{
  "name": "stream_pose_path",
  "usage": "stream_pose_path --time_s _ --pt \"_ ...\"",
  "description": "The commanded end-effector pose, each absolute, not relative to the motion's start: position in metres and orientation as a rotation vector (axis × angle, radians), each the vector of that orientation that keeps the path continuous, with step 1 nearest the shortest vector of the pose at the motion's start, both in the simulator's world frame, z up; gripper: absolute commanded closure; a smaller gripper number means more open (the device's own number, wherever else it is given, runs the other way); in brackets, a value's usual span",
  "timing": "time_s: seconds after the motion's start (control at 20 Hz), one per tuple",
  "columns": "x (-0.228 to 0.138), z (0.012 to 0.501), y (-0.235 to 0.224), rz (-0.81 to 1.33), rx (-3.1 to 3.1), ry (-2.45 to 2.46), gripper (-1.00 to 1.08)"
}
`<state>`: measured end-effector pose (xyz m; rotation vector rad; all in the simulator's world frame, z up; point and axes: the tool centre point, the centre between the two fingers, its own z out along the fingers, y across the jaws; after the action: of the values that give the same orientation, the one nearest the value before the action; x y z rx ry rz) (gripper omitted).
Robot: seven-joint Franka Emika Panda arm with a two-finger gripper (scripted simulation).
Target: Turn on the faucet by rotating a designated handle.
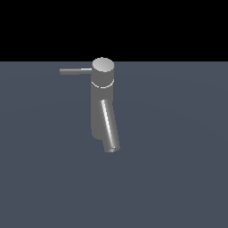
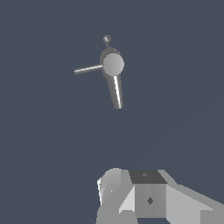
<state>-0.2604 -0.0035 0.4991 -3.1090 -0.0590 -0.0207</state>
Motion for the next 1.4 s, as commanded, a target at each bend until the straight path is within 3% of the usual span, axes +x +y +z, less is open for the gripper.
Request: stream_pose_path --time_s 0.0,0.6,1.35 --pt "-0.260 0.499 -0.004 -0.021 -3.109 -0.059 1.08" --pt "-0.256 0.479 0.008 -0.062 -3.073 0.093 1.08" --pt "-0.228 0.414 0.051 -0.203 -2.881 0.606 1.08"
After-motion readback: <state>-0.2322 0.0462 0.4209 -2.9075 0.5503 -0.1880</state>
